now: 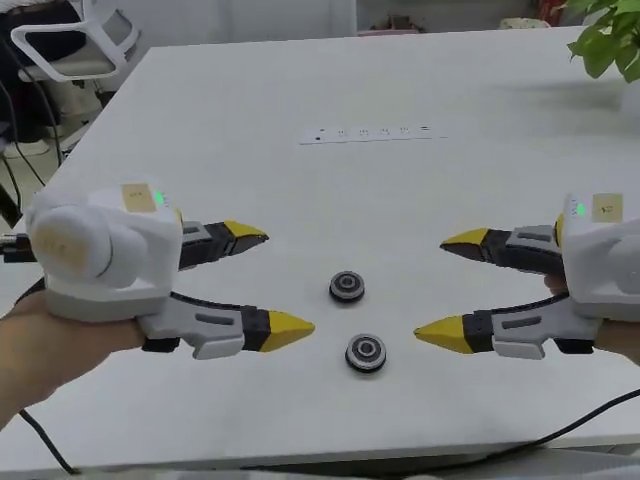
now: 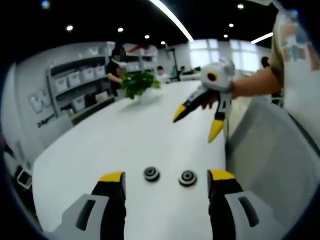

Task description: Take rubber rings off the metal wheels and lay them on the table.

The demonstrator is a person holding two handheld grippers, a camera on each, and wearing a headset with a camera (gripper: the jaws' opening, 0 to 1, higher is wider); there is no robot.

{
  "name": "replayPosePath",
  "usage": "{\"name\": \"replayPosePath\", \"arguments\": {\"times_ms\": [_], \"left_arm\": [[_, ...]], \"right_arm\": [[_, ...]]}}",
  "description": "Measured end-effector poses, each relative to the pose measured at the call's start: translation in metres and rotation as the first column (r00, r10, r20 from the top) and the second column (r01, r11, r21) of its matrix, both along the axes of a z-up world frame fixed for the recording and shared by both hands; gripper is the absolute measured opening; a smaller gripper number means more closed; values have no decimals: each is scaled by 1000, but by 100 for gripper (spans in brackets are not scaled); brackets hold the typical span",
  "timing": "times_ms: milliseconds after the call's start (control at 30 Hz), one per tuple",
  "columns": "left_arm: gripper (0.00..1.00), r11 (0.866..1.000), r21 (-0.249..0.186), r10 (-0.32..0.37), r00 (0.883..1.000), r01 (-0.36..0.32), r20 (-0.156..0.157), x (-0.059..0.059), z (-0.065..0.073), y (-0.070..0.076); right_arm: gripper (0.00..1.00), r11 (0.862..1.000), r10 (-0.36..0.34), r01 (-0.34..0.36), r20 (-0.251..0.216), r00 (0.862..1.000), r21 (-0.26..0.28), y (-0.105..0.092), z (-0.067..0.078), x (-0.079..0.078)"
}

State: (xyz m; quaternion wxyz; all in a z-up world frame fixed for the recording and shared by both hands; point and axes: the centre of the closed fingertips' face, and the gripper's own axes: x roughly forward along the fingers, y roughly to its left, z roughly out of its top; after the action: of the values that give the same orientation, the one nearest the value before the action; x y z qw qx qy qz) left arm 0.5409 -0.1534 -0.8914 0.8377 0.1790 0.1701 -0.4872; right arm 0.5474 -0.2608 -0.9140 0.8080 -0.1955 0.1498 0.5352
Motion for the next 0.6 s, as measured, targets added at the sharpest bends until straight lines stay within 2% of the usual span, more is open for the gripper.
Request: {"name": "replayPosePath", "arguments": {"times_ms": [100, 433, 533, 600], "left_arm": [[66, 1000, -1, -13, 1000, 13, -23, 1, -7, -5], [61, 997, 22, -67, 995, 68, -68, 1, -29, -21], [59, 996, 29, -78, 994, 81, -81, 2, -35, -24], [57, 996, 22, -83, 992, 86, -99, 3, -39, -28]], "right_arm": [[58, 1000, 15, -15, -13, 1000, -9, 4, -8, 0], [52, 995, 75, -77, -40, 996, -60, 14, -33, -3], [47, 995, 83, -85, -36, 996, -59, 15, -37, -1], [46, 995, 81, -84, -55, 995, -58, 15, -43, 2]]}}
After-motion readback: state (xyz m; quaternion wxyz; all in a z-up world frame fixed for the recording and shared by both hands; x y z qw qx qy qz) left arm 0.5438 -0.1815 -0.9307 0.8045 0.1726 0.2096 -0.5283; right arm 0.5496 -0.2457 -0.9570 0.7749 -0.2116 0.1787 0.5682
